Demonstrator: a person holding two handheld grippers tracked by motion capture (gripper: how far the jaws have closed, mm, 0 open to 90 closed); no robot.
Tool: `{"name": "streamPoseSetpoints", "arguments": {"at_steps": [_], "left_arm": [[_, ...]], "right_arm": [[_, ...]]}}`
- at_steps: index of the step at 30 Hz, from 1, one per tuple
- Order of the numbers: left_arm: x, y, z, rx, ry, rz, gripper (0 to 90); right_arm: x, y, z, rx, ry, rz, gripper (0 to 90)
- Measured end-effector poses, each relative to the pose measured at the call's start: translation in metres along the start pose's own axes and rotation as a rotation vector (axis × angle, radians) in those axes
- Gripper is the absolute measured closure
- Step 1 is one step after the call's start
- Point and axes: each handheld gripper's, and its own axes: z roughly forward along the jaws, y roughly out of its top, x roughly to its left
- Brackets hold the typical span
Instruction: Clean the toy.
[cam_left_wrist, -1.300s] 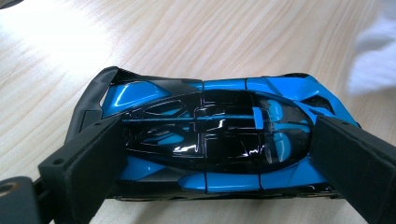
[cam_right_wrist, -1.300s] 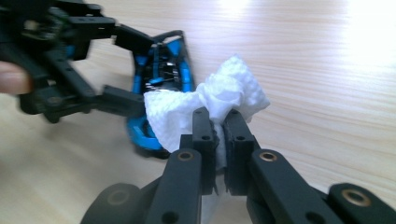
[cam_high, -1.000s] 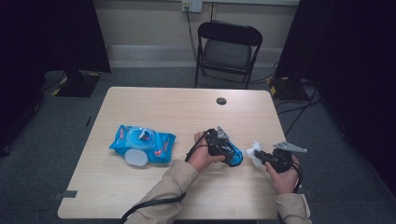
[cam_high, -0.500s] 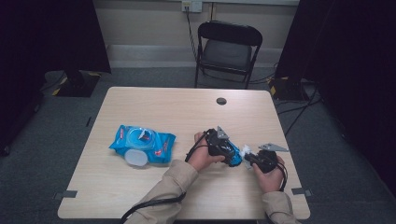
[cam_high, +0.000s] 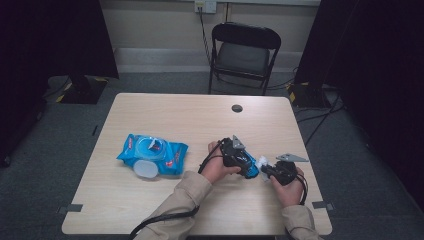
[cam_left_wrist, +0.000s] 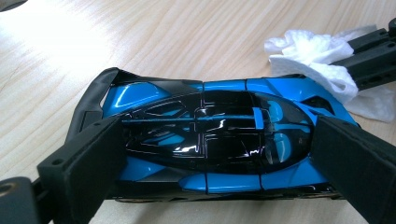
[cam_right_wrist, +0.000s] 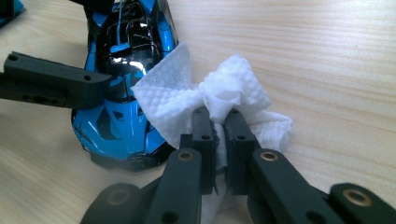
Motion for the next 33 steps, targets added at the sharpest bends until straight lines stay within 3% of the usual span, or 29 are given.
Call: {"name": "streamPoseSetpoints", "arguments": {"at_steps": [33], "left_arm": [[0.0,0.001,0.0,0.006,-0.004,-0.001,3.2]], "right_arm": [[0.015,-0.013,-0.016,0.031,0.036,-0.072,85.5]]}}
